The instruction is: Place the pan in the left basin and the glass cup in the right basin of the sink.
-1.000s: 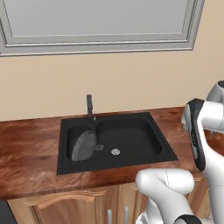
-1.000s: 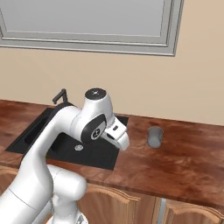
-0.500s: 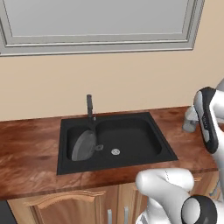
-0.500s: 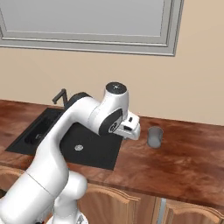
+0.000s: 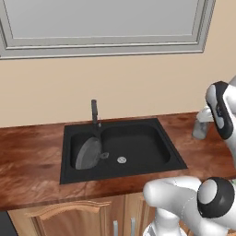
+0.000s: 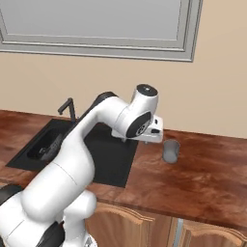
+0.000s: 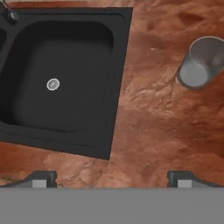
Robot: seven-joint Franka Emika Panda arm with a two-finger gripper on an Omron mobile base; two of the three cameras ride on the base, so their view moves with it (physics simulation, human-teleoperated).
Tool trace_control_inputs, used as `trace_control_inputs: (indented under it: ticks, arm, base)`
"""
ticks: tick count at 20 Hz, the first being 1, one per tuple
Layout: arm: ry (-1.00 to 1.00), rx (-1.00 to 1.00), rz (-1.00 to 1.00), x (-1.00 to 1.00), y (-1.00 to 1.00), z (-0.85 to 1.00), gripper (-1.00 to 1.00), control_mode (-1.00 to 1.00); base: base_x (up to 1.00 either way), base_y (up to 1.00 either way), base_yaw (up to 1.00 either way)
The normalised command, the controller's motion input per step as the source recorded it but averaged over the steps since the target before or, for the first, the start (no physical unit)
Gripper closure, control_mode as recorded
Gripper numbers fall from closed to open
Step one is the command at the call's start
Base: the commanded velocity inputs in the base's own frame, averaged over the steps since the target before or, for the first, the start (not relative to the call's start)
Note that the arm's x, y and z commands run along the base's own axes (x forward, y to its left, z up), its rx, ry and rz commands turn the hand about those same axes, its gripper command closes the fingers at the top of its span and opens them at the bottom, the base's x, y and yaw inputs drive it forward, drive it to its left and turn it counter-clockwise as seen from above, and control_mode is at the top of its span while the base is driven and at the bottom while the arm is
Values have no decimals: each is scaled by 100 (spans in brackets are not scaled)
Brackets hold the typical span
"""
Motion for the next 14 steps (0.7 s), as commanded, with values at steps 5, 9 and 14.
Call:
trace_control_inputs:
  ticks: [5,9,14]
  arm:
    - [4,-5,11,41,-12,-2,-100,-100]
    - [8,-18,2,28,-9,-8,-100,-100]
    - [7,-13,0,23,-14,-9,-100,-100]
  base:
    - [0,0,0]
    - [0,0,0]
    - [0,0,0]
